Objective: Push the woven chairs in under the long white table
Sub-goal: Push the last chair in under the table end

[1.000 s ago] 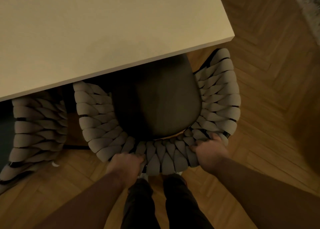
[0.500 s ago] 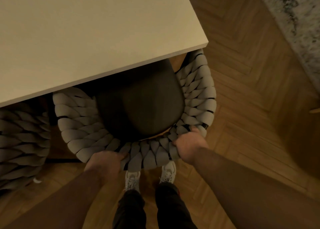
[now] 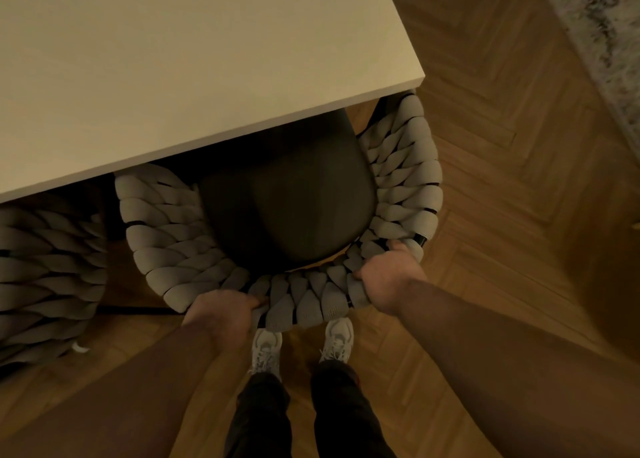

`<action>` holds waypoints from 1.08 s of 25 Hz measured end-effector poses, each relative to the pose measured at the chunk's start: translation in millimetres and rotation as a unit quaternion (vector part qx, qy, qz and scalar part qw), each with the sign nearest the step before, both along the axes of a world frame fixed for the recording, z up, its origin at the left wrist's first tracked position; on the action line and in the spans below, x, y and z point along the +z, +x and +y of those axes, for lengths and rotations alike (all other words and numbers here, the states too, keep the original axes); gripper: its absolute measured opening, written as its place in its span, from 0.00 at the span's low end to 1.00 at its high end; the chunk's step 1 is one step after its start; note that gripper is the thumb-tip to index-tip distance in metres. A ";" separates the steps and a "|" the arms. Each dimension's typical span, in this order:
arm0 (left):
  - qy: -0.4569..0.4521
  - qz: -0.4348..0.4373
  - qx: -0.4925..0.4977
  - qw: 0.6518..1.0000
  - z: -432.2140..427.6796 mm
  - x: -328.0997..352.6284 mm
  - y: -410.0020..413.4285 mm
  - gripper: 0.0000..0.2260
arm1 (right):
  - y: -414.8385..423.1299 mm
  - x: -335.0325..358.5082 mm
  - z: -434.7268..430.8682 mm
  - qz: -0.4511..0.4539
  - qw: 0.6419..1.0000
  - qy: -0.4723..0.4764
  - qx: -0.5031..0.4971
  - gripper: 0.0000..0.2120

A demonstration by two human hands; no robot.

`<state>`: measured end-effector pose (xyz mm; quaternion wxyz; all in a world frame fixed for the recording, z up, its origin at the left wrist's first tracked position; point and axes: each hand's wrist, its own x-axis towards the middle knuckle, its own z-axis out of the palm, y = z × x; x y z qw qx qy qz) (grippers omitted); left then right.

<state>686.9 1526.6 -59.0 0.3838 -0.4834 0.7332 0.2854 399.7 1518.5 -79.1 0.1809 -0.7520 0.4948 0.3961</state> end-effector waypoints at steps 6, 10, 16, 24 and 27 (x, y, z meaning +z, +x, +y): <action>0.027 -0.019 -0.007 0.999 -4.9 -1.1 -1.2 0.28 | 1.0 0.3 -2.5 0.002 1.000 0.015 -0.001 0.13; 0.051 -0.037 0.018 0.998 -6.3 -3.4 -2.8 0.32 | 2.0 4.1 -0.5 0.000 1.000 0.018 0.005 0.13; 0.050 -0.060 0.039 0.996 -2.7 -11.3 -3.6 0.34 | 4.3 4.8 0.2 0.002 1.000 0.005 0.007 0.15; 0.032 -0.092 0.039 0.995 4.4 -18.3 -4.2 0.30 | 11.2 24.6 17.8 0.030 0.999 -0.027 -0.018 0.23; 0.042 -0.068 0.026 0.996 8.4 0.9 -9.4 0.29 | 5.1 45.1 45.2 -0.026 0.996 -0.043 -0.076 0.28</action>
